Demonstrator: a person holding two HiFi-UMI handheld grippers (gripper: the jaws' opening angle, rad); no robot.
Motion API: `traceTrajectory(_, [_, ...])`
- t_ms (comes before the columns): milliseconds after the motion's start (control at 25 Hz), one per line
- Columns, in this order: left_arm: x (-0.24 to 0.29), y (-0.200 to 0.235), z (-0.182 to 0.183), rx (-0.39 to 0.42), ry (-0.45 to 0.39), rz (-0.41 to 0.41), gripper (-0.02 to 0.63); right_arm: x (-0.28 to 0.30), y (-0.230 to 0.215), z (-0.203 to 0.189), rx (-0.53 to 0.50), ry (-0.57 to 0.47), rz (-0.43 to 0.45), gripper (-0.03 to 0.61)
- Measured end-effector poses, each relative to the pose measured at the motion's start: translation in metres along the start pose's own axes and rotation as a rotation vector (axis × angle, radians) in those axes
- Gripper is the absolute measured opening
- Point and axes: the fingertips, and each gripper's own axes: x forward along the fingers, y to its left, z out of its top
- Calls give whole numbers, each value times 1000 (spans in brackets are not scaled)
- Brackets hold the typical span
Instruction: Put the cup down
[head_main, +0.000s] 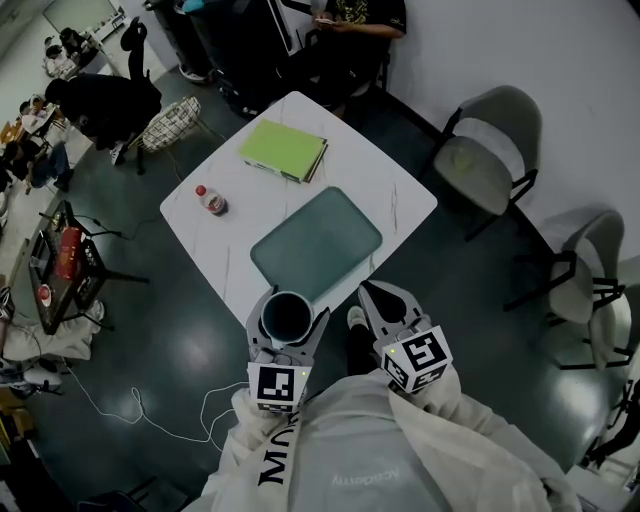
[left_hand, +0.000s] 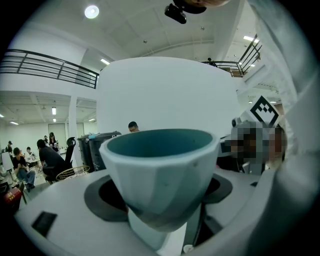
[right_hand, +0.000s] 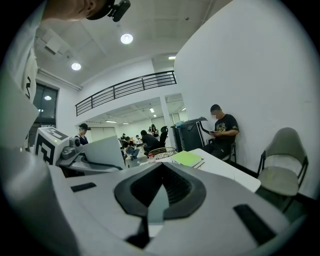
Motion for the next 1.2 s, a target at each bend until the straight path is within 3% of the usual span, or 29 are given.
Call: traceTrajectory(1200, [154, 51, -4, -49, 48, 41, 397, 95, -119, 20, 3, 81, 17, 5])
